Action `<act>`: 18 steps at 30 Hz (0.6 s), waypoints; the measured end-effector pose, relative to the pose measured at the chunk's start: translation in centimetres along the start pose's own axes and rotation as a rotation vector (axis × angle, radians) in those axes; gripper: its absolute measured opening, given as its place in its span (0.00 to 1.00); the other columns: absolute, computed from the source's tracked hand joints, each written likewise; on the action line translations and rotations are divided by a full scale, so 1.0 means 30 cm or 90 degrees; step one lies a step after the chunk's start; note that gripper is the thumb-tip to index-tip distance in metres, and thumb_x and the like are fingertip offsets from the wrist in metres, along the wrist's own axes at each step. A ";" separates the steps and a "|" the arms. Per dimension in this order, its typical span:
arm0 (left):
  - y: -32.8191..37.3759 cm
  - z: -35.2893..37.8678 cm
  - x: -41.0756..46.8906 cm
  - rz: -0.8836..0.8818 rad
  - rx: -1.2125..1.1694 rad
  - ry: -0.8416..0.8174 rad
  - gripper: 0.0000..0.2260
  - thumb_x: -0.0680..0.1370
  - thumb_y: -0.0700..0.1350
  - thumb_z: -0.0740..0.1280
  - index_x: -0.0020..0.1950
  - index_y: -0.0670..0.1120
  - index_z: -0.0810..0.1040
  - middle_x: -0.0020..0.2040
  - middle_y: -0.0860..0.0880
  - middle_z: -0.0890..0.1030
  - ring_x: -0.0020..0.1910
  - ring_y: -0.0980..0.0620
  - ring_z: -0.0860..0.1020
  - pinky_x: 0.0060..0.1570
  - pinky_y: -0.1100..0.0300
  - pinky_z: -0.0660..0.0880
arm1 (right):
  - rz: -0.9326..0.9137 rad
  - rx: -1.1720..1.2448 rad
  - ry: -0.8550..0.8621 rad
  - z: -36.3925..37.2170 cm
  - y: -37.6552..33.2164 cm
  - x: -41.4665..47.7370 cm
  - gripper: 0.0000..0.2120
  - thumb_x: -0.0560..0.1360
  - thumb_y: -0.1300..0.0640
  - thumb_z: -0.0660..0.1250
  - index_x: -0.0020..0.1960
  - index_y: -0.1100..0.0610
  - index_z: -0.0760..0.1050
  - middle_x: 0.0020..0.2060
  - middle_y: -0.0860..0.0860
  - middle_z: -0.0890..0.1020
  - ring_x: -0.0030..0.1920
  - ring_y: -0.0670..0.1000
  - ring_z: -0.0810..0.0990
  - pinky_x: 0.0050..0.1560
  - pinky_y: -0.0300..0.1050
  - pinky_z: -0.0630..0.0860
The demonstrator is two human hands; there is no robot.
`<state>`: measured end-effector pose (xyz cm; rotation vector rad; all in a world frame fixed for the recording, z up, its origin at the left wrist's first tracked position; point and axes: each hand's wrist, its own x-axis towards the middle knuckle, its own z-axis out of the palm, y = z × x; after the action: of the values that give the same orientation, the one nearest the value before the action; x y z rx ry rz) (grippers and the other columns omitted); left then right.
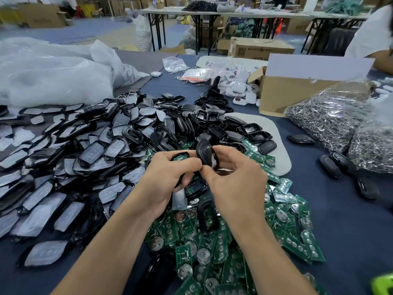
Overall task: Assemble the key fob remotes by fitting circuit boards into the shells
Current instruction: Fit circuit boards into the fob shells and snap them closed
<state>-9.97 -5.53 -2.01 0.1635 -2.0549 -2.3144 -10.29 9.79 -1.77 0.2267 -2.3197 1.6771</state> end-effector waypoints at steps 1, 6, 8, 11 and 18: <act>0.002 0.002 -0.001 -0.001 -0.003 0.001 0.09 0.78 0.33 0.69 0.51 0.42 0.89 0.23 0.49 0.69 0.21 0.55 0.62 0.21 0.65 0.58 | -0.001 -0.006 0.002 0.004 0.000 -0.003 0.17 0.69 0.58 0.81 0.55 0.44 0.85 0.40 0.30 0.83 0.44 0.31 0.82 0.45 0.24 0.76; 0.014 0.002 -0.005 -0.004 -0.020 -0.016 0.12 0.74 0.37 0.70 0.52 0.45 0.89 0.22 0.49 0.67 0.23 0.55 0.59 0.24 0.61 0.53 | 0.043 0.017 -0.015 0.017 0.003 -0.005 0.13 0.69 0.53 0.81 0.51 0.42 0.85 0.37 0.33 0.83 0.44 0.31 0.82 0.43 0.24 0.75; 0.017 0.001 -0.007 -0.004 -0.016 -0.032 0.16 0.71 0.39 0.69 0.55 0.48 0.89 0.22 0.50 0.67 0.23 0.55 0.59 0.26 0.59 0.52 | 0.102 0.112 -0.052 0.013 0.001 0.004 0.08 0.72 0.55 0.79 0.49 0.45 0.86 0.41 0.40 0.87 0.45 0.41 0.87 0.46 0.36 0.83; 0.023 0.005 -0.015 0.005 0.047 -0.066 0.20 0.70 0.41 0.69 0.60 0.54 0.88 0.23 0.51 0.66 0.24 0.55 0.59 0.27 0.61 0.54 | 0.281 0.386 -0.138 -0.006 -0.010 0.024 0.07 0.79 0.64 0.72 0.51 0.55 0.87 0.46 0.58 0.88 0.46 0.57 0.88 0.45 0.46 0.85; 0.016 0.027 -0.029 0.023 0.161 -0.052 0.23 0.68 0.43 0.70 0.61 0.59 0.86 0.25 0.53 0.69 0.24 0.54 0.62 0.26 0.65 0.63 | 0.384 0.466 -0.220 -0.026 0.017 0.050 0.07 0.81 0.67 0.67 0.56 0.64 0.82 0.46 0.57 0.87 0.44 0.52 0.85 0.46 0.44 0.84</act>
<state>-9.21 -4.69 -1.41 0.0390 -2.3651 -2.0662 -11.77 10.74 -1.55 -0.0724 -1.9772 2.9636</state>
